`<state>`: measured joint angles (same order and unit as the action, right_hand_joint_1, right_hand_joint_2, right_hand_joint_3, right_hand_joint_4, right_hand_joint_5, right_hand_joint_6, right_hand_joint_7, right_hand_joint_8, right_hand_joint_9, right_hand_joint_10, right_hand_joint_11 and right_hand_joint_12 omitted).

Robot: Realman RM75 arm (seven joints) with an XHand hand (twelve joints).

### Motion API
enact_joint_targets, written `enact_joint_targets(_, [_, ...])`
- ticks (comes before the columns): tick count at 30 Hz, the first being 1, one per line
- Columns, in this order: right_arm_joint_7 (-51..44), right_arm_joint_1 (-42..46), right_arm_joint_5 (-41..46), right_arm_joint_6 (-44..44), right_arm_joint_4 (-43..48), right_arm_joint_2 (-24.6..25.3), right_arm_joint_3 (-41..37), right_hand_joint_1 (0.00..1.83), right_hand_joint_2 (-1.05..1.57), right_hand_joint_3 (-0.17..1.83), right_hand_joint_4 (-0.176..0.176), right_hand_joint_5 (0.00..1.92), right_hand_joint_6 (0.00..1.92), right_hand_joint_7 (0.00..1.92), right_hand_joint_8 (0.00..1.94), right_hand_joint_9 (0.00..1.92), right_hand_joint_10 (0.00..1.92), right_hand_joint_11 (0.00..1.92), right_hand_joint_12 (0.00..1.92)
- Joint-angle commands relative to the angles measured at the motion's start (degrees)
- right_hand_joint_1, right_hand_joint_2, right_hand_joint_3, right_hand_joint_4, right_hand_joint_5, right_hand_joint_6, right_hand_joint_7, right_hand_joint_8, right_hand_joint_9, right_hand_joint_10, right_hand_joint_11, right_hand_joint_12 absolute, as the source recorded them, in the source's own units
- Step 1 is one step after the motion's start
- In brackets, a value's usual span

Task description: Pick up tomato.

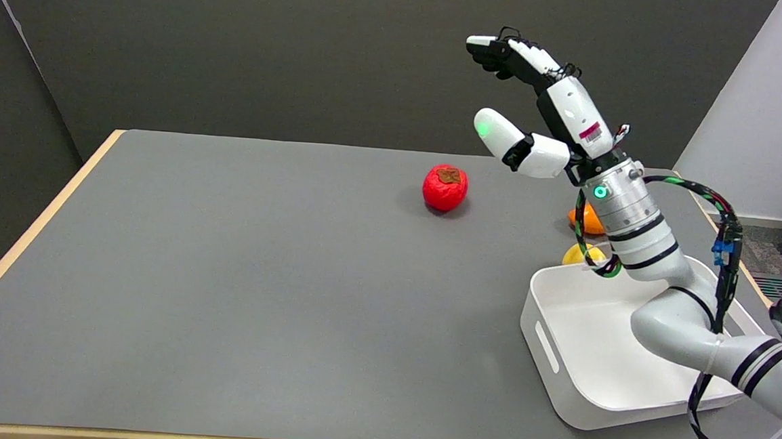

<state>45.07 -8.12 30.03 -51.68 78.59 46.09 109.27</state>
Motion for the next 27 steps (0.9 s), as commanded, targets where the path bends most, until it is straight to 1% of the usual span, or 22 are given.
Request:
enact_joint_targets(1, [0.44, -10.09, -9.66, 19.37, 2.84, -0.03, -0.73, 0.26, 0.69, 0.84, 0.094, 0.27, 0.51, 0.44, 0.44, 0.31, 0.84, 0.20, 1.36])
enact_joint_targets(5, [0.44, -13.17, -10.13, 22.69, 3.07, 0.56, 2.55, 0.26, 0.69, 0.84, 0.092, 0.27, 0.51, 0.44, 0.44, 0.31, 0.84, 0.20, 1.36])
enact_joint_targets(8, [0.44, -13.34, -11.02, 24.53, 3.23, 2.67, 2.06, 0.26, 0.68, 0.84, 0.091, 0.27, 0.51, 0.44, 0.44, 0.31, 0.84, 0.20, 1.37])
enact_joint_targets(10, [0.44, -14.65, -14.36, 29.91, 4.05, 2.90, 1.03, 0.26, 0.68, 0.84, 0.089, 0.27, 0.51, 0.44, 0.44, 0.31, 0.85, 0.20, 1.37])
enact_joint_targets(14, [0.44, -18.34, -20.19, 40.83, 4.50, 2.10, 1.36, 0.27, 0.68, 0.84, 0.088, 0.27, 0.51, 0.44, 0.44, 0.31, 0.85, 0.21, 1.38])
enact_joint_targets(15, [0.44, -19.64, -21.94, 44.81, 4.31, 1.81, 1.67, 0.28, 0.68, 0.84, 0.088, 0.27, 0.51, 0.44, 0.44, 0.31, 0.85, 0.21, 1.38])
enact_joint_targets(16, [0.44, -20.19, -22.50, 46.25, 4.17, 1.62, 1.96, 0.28, 0.68, 0.84, 0.088, 0.27, 0.51, 0.44, 0.44, 0.31, 0.85, 0.21, 1.38])
enact_joint_targets(18, [0.44, -22.16, -24.59, 51.98, 3.46, 0.74, 3.95, 0.27, 0.67, 0.84, 0.091, 0.27, 0.51, 0.44, 0.44, 0.31, 0.85, 0.22, 1.38])
enact_joint_targets(24, [-0.03, -26.74, -24.82, 59.79, 0.69, -2.51, 9.08, 0.26, 0.66, 0.86, 0.104, 0.26, 0.49, 0.41, 0.40, 0.29, 0.79, 0.19, 1.34])
enact_joint_targets(27, [-3.79, -27.23, -24.19, 62.28, -0.06, -3.51, 9.42, 0.24, 0.63, 0.86, 0.102, 0.23, 0.45, 0.32, 0.34, 0.22, 0.68, 0.13, 1.27])
